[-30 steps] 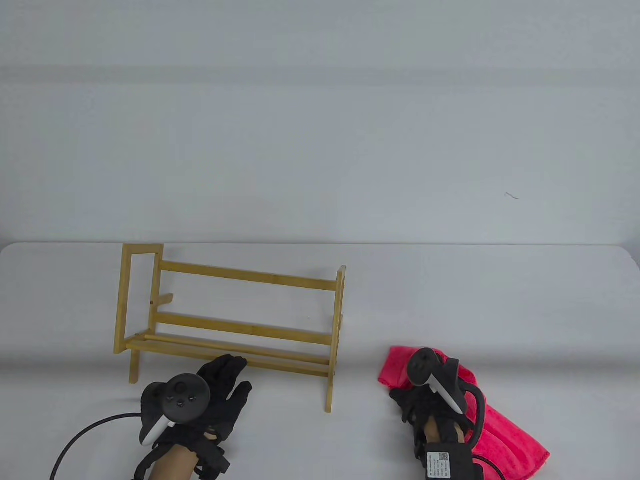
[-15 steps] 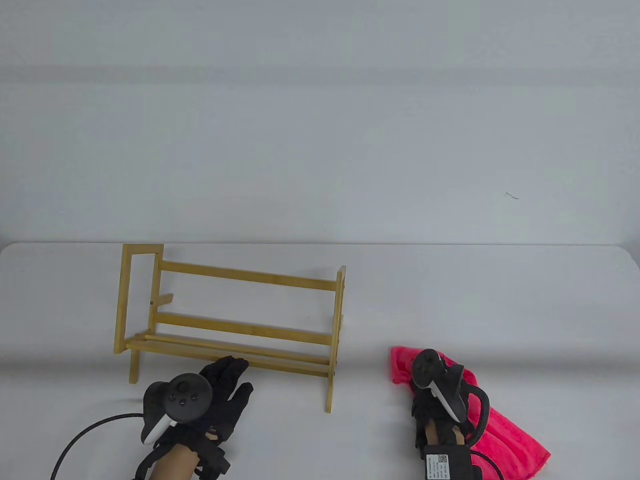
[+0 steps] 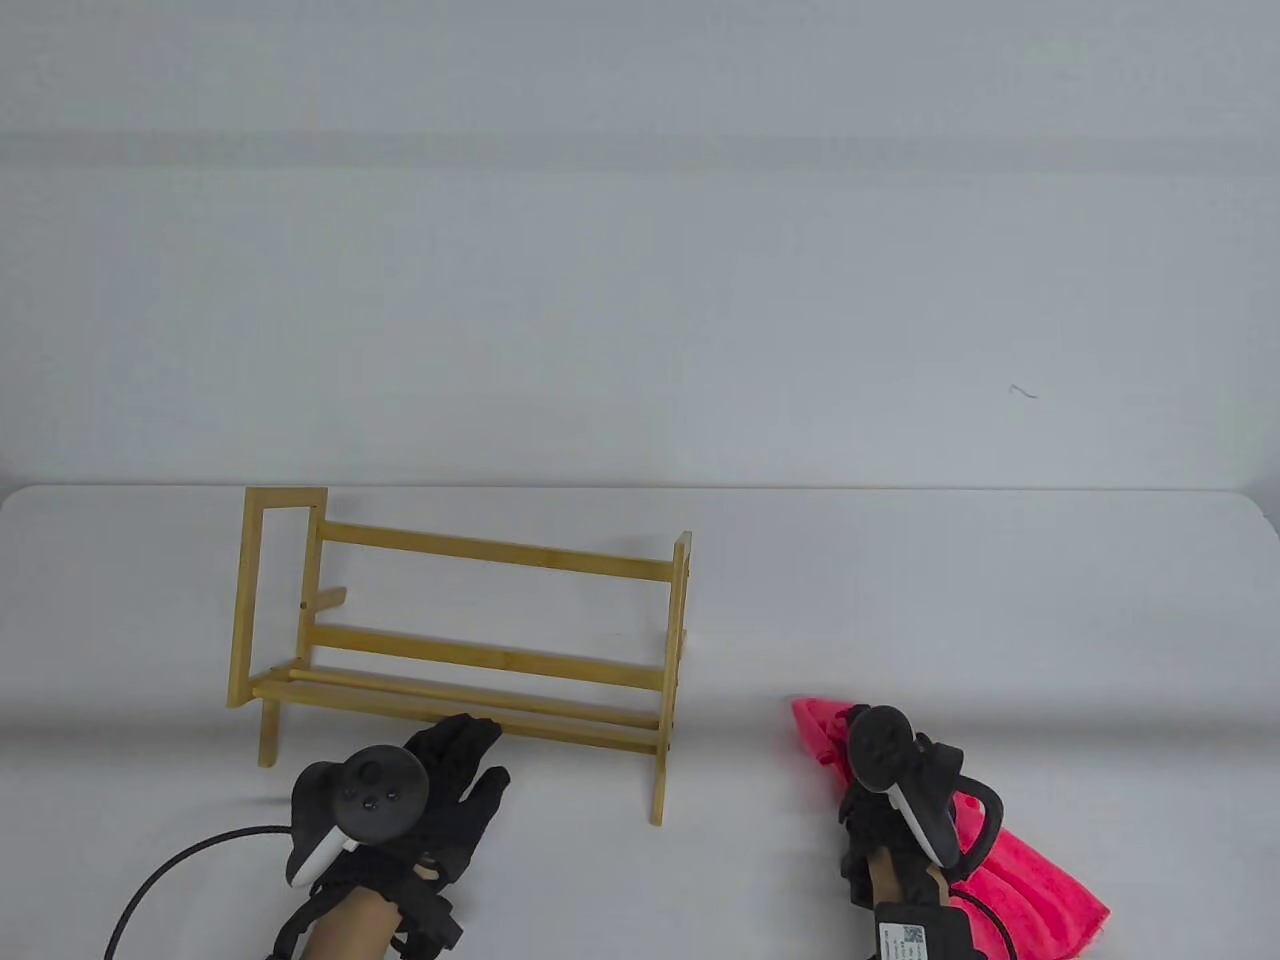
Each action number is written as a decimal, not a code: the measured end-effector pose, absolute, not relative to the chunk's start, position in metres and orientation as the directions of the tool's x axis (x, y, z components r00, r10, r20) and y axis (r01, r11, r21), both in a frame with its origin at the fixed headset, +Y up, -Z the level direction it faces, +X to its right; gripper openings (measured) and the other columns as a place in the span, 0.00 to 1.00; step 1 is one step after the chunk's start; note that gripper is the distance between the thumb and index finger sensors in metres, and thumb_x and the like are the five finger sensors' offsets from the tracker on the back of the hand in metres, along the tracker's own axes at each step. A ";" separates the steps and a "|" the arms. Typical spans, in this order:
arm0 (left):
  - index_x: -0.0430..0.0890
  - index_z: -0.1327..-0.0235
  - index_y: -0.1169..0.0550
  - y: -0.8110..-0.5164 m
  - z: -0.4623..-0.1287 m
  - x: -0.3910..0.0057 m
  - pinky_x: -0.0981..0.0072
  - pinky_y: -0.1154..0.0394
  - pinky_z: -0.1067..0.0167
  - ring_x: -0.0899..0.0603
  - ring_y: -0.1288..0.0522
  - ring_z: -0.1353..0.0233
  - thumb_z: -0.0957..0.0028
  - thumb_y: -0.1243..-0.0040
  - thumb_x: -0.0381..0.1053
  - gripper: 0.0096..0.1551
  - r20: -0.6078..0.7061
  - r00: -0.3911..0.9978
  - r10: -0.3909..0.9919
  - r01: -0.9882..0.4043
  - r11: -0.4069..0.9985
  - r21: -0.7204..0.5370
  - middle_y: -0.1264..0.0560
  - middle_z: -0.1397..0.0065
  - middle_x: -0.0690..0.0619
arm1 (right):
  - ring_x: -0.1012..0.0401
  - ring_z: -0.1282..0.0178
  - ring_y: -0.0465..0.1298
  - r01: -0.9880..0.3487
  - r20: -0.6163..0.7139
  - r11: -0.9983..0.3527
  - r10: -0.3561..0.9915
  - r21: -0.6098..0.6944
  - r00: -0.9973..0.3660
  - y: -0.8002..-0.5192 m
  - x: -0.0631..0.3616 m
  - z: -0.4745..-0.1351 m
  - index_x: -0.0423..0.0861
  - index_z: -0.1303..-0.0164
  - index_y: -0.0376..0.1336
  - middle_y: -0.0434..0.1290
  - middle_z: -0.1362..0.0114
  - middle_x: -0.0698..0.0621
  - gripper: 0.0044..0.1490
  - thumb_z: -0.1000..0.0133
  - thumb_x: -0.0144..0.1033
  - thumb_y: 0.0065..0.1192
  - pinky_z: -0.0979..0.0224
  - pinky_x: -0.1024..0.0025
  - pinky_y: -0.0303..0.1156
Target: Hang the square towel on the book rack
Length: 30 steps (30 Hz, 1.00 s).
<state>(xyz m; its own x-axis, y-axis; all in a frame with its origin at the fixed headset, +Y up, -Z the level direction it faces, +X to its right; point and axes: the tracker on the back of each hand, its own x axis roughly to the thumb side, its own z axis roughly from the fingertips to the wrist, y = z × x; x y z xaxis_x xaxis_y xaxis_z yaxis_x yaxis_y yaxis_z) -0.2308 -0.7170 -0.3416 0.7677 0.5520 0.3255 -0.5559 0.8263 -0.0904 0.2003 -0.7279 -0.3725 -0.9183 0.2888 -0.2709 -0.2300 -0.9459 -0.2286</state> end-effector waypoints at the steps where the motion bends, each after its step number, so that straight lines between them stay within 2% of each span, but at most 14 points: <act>1: 0.40 0.27 0.36 -0.717 -0.341 -0.230 0.37 0.39 0.32 0.28 0.42 0.25 0.40 0.48 0.57 0.34 0.327 0.766 0.553 -0.557 0.826 -0.090 0.43 0.24 0.37 | 0.56 0.40 0.80 -0.247 -0.258 -0.937 0.309 -0.246 -0.915 -0.722 0.200 -0.370 0.55 0.40 0.66 0.72 0.36 0.51 0.28 0.52 0.33 0.70 0.31 0.55 0.68; 10: 0.40 0.26 0.37 -0.715 -0.340 -0.224 0.37 0.39 0.32 0.28 0.42 0.25 0.40 0.48 0.57 0.34 0.351 0.758 0.550 -0.556 0.826 -0.094 0.43 0.24 0.37 | 0.56 0.40 0.79 -0.395 -0.140 -0.851 0.463 -0.346 -0.875 -0.679 0.195 -0.346 0.55 0.40 0.66 0.72 0.36 0.51 0.28 0.51 0.33 0.70 0.31 0.54 0.68; 19: 0.41 0.26 0.39 -0.709 -0.336 -0.217 0.37 0.39 0.32 0.29 0.42 0.25 0.40 0.47 0.56 0.35 0.411 0.721 0.558 -0.593 0.804 -0.050 0.43 0.23 0.37 | 0.56 0.40 0.79 -0.565 0.082 -0.734 0.581 -0.376 -0.810 -0.633 0.174 -0.315 0.55 0.40 0.66 0.73 0.35 0.51 0.28 0.51 0.33 0.69 0.31 0.53 0.67; 25: 0.42 0.25 0.42 -0.700 -0.329 -0.204 0.38 0.39 0.31 0.30 0.42 0.24 0.41 0.45 0.55 0.36 0.485 0.655 0.580 -0.654 0.756 -0.020 0.45 0.23 0.38 | 0.56 0.39 0.79 -0.680 0.244 -0.667 0.636 -0.304 -0.732 -0.618 0.151 -0.300 0.55 0.39 0.66 0.73 0.35 0.51 0.28 0.51 0.33 0.69 0.30 0.53 0.67; 30: 0.43 0.24 0.44 -0.689 -0.319 -0.186 0.38 0.40 0.31 0.31 0.43 0.24 0.41 0.44 0.56 0.39 0.590 0.534 0.605 -0.717 0.694 -0.063 0.46 0.22 0.39 | 0.56 0.38 0.79 -0.721 0.391 -0.687 0.641 -0.093 -0.661 -0.619 0.119 -0.296 0.55 0.39 0.66 0.73 0.35 0.52 0.28 0.51 0.33 0.69 0.30 0.53 0.67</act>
<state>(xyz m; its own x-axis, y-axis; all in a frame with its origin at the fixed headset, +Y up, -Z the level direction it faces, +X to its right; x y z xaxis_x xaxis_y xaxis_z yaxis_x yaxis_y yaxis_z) -0.1856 -0.6889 -0.3191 0.5343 0.6054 0.5899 -0.7171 0.6941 -0.0627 0.1185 -0.6187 -0.2956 -0.6605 0.6410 0.3909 -0.7211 -0.6865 -0.0928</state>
